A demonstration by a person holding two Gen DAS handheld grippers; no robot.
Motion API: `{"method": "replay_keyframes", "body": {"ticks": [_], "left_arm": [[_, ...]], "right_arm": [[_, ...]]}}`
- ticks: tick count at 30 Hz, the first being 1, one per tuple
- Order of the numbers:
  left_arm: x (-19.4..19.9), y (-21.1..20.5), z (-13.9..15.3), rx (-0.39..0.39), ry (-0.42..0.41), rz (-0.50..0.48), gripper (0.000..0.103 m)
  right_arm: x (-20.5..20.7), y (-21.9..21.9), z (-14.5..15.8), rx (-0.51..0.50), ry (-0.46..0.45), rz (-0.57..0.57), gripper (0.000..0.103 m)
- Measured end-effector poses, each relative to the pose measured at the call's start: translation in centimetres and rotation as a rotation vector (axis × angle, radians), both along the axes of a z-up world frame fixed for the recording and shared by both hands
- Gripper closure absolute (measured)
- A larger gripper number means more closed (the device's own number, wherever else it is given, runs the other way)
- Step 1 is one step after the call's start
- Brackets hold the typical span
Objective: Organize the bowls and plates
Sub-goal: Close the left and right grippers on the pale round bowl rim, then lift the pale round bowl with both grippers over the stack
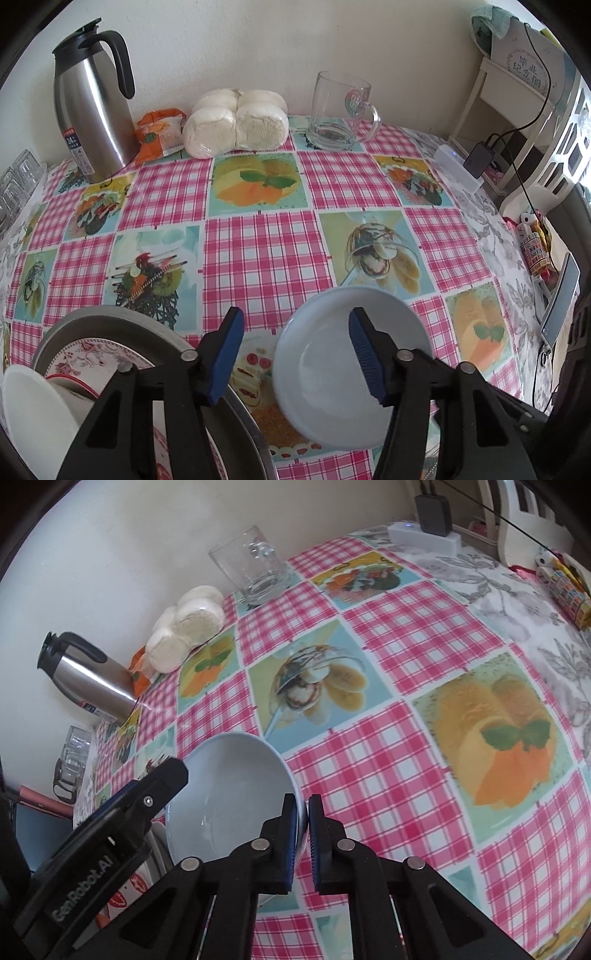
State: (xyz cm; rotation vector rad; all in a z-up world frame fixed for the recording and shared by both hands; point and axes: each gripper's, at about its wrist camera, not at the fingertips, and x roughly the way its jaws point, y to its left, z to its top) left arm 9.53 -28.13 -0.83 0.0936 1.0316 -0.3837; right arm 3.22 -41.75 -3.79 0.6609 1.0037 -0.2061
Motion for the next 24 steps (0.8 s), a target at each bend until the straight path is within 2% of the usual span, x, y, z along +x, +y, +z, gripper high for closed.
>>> {"method": "replay_keyframes", "body": {"ticks": [9,17,24], "left_arm": [[0.0,-0.8,-2.3,0.009,0.064,-0.025,0.069],[0.0,-1.0,-3.9,-0.005,0.121,-0.03,0.075],[-0.2,-1.1,-3.9,-0.022,0.126,-0.047,0.084]], "right_arm": [[-0.8,-1.5,0.0,0.006,0.009,-0.039,0.096],[-0.8,-1.5,-0.7,0.012,0.035,-0.045,0.096],[-0.5,-0.9,-1.2,0.004,0.06,-0.031,0.096]]}}
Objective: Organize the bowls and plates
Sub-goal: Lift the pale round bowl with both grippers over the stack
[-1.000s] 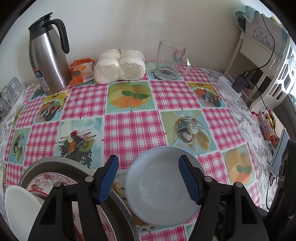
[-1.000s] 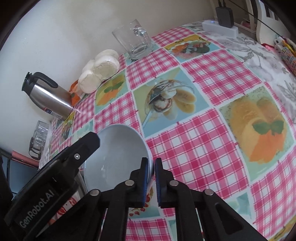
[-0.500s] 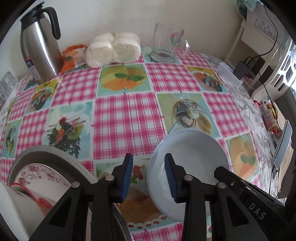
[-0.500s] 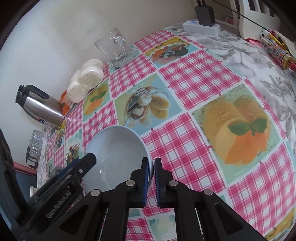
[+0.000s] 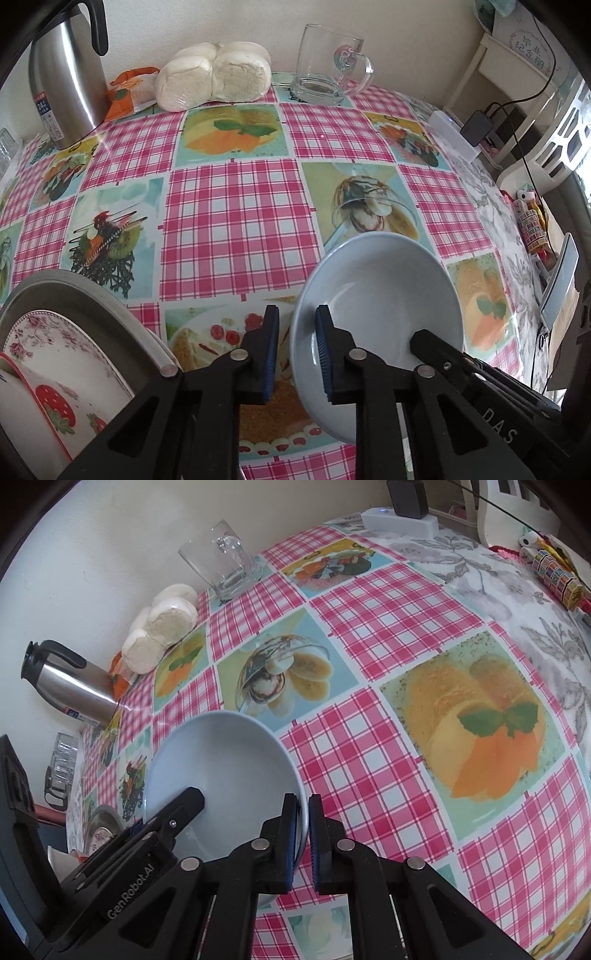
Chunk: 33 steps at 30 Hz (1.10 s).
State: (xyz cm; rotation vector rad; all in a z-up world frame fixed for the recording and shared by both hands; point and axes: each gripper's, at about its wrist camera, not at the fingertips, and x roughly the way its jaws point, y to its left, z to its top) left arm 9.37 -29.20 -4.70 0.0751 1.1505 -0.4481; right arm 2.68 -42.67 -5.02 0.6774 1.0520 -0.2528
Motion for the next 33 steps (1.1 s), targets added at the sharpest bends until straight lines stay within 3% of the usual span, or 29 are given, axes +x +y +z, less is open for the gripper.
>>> {"method": "replay_keyframes", "body": {"ticks": [22,27,33], "left_arm": [[-0.3,0.3,0.7,-0.065,0.024,-0.004,0.087],[-0.7,0.4,2.5,-0.081,-0.013,-0.011,0.087],[-1.5,1.5,6.9,-0.162,-0.091,-0.014,0.087]], "right_arm": [[-0.1,0.1,0.3,-0.026,0.043,0.001,0.095],[-0.8,-0.1,1.4,-0.025,0.026,-0.002,0.095],[-1.8,-0.1,5.6,-0.056,-0.069,-0.011,0.095]]}}
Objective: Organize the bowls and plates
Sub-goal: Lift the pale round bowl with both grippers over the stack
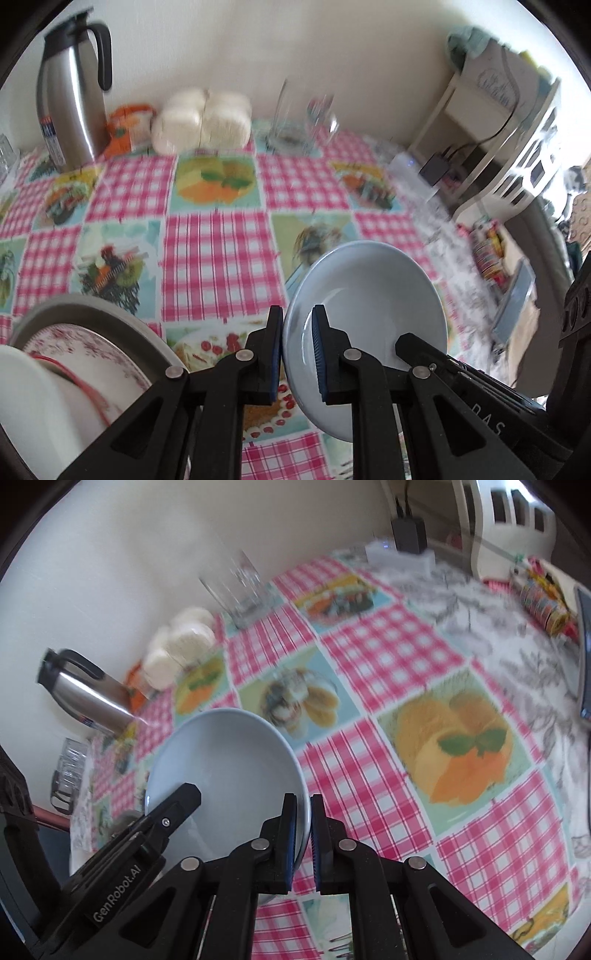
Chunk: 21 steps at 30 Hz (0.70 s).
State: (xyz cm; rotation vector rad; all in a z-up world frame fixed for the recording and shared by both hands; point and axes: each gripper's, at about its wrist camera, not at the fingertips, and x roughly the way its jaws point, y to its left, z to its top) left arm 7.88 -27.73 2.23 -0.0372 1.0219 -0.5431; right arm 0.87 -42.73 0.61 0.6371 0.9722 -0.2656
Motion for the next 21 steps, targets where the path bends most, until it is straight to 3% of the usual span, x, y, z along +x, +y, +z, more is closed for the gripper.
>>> {"method": "replay_keyframes", "body": {"ticks": [5,13,21], "left_arm": [[-1.2,1.1,4.2,-0.037,-0.1,0.006,0.087],[-2.5,4.4,8.5,-0.105,-0.181,0.04,0.087],[-2.8,8.5,9.7,-0.154,-0.19,0.107,0.087]], "right_arm": [[-1.1,0.9,4.6,-0.036,-0.106,0.014,0.095],[-1.9,3.6,9.6,-0.065,-0.221,0.045,0.095],[-2.0,7.2,12.1,-0.086,-0.276,0.1,0.094]]}}
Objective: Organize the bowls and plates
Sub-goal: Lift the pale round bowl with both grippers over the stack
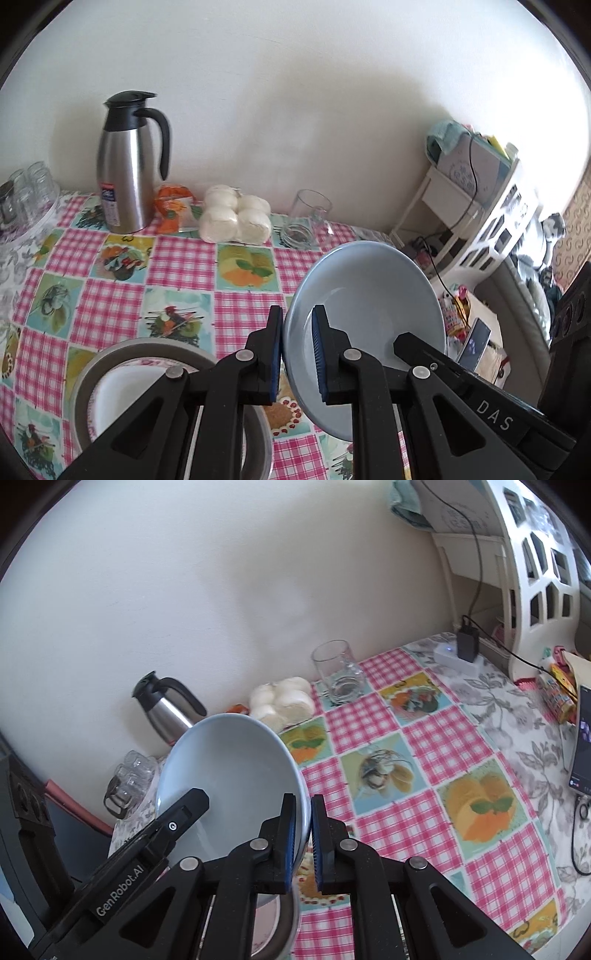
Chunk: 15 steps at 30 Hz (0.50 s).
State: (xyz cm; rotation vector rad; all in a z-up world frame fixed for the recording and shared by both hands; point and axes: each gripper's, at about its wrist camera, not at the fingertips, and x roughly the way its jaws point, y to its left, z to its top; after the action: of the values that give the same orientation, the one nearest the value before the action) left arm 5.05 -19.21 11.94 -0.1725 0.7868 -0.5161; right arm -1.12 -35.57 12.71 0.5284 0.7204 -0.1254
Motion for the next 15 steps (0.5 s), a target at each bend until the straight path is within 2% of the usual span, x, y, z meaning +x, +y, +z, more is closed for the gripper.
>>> {"method": "replay_keyframes", "body": {"ticks": [15], "left_arm": [[-0.4,8.4,0.3,-0.055,0.021,0.139,0.087]], "right_arm": [[1.8,7.4,0.5,-0.013,-0.003,0.133,0.094]]}}
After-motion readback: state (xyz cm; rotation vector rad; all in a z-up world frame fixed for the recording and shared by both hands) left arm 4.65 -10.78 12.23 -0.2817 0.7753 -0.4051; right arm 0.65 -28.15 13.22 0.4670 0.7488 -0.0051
